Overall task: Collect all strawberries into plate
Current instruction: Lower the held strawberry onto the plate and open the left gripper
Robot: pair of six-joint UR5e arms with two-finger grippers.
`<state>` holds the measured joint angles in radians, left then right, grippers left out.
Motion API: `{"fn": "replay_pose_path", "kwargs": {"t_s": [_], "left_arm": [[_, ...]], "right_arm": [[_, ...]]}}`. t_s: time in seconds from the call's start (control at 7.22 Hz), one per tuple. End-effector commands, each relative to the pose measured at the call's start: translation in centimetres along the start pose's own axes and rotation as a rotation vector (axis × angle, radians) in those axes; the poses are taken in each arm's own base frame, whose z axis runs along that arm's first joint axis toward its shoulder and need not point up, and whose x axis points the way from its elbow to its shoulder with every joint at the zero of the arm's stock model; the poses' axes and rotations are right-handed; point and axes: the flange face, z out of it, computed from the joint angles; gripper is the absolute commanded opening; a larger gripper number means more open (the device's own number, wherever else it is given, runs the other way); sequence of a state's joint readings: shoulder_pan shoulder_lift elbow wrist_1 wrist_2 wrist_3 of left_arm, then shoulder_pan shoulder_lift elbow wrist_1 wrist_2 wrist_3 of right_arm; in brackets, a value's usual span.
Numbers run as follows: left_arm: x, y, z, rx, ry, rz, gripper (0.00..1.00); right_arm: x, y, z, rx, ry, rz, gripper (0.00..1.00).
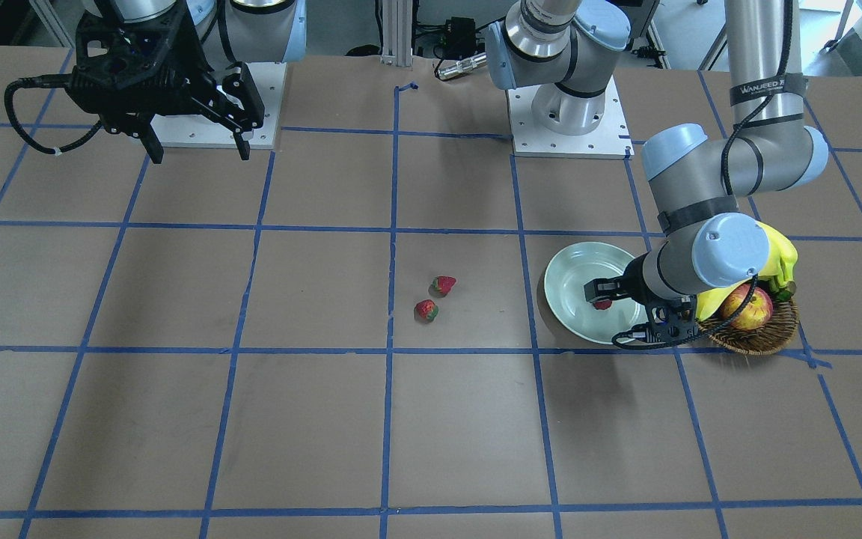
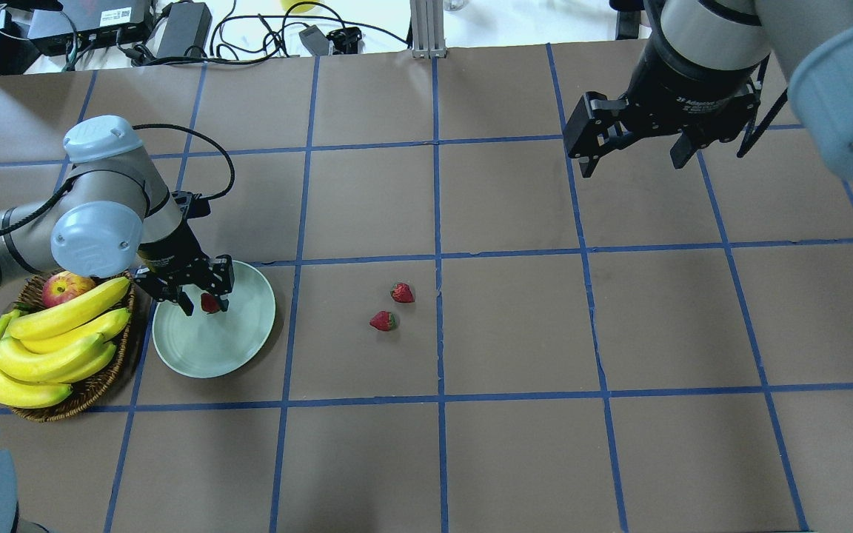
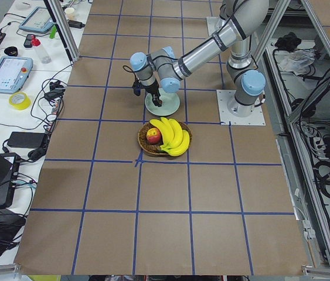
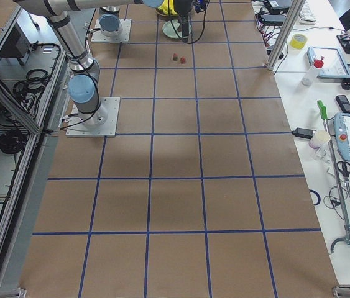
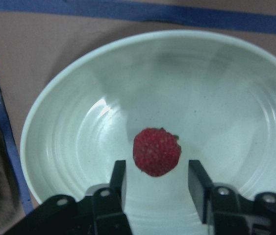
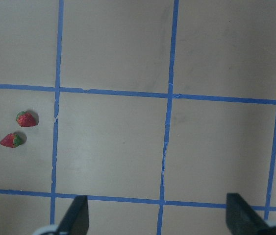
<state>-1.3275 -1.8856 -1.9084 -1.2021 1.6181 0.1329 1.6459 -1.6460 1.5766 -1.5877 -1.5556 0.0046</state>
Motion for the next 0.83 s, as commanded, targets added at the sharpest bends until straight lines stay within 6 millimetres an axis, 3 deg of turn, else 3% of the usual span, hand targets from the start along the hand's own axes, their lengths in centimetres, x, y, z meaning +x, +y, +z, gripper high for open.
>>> {"fn": "replay_pose_path", "kwargs": {"t_s": [0.0,0.14,0.42,0.69], "left_arm": [[2.8,-1.2,-4.9,0.069,0.104,-0.023,1.0],[6.2,-1.5,-6.6,0.111,0.145,0.03,1.0],[17.1,0.9,-6.4,0.157,0.108,0.139,1.0],[22.9,2.3,-5.6,0.244,0.113,0.142,1.0]], "right_arm": [[0.0,0.0,0.0,0.0,0.0,0.0,1.0],[0.0,0.0,0.0,0.0,-0.002,0.0,1.0],[0.0,0.0,0.0,0.0,-0.002,0.0,1.0],[0.0,0.0,-0.1,0.001,0.0,0.0,1.0]]}}
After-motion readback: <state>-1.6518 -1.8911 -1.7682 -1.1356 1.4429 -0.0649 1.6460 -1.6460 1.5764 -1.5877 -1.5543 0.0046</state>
